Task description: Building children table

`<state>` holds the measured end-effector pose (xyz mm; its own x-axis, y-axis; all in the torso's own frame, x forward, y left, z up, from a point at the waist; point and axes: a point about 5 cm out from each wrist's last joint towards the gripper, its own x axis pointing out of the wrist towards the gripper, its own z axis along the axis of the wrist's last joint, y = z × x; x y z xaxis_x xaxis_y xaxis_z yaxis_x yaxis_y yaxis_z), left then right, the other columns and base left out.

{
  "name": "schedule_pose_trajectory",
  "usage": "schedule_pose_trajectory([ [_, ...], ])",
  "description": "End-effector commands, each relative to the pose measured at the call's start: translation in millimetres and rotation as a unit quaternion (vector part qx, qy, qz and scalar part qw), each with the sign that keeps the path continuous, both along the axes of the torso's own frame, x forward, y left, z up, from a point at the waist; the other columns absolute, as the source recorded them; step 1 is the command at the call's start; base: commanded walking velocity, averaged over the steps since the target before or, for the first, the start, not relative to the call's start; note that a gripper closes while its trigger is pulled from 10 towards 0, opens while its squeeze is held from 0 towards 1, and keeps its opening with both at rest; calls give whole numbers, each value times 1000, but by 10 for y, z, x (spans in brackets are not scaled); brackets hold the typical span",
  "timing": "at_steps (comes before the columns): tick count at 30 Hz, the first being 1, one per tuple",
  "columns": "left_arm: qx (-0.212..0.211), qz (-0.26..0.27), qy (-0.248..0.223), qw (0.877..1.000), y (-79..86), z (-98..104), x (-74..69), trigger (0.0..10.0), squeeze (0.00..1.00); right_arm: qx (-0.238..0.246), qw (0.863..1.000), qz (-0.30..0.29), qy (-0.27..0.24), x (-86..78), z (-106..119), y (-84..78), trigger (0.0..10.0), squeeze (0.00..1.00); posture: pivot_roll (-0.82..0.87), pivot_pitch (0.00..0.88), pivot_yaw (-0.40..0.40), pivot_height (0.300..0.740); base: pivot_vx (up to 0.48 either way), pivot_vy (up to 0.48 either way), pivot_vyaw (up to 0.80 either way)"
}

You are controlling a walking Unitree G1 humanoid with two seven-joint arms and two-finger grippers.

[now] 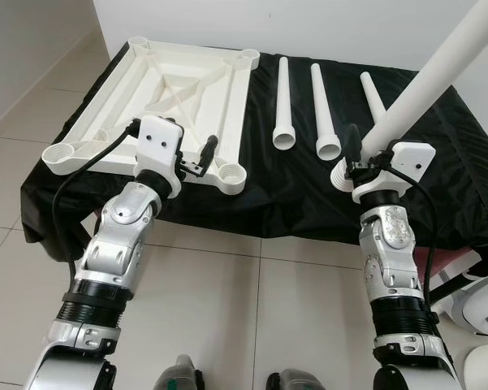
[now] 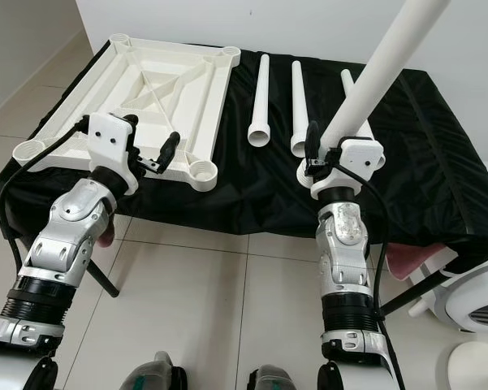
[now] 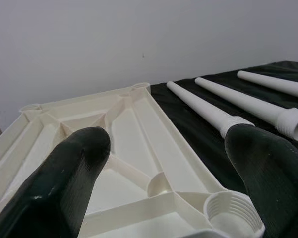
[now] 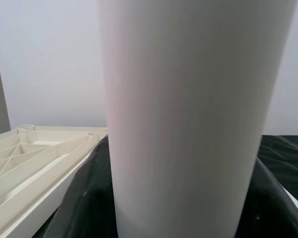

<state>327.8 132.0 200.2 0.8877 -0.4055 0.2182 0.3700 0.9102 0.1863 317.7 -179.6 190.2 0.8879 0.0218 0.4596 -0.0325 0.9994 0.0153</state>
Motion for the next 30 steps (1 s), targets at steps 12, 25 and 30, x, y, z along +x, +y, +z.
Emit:
schedule_pose_trajectory([
  [12,-43,29,-4,999,44,74,34,10000,0,-6,1000,-2,-7,-9,56,-7,10000,0,27,0,-13,740,219,0,0],
  [25,-46,32,-6,998,51,78,26,10000,0,-8,1000,4,-6,7,64,15,10000,0,32,0,-23,740,333,0,0],
  [30,-48,35,-6,998,58,78,22,10000,0,-10,1000,7,-6,9,67,21,10000,0,33,0,-24,740,332,0,0],
])
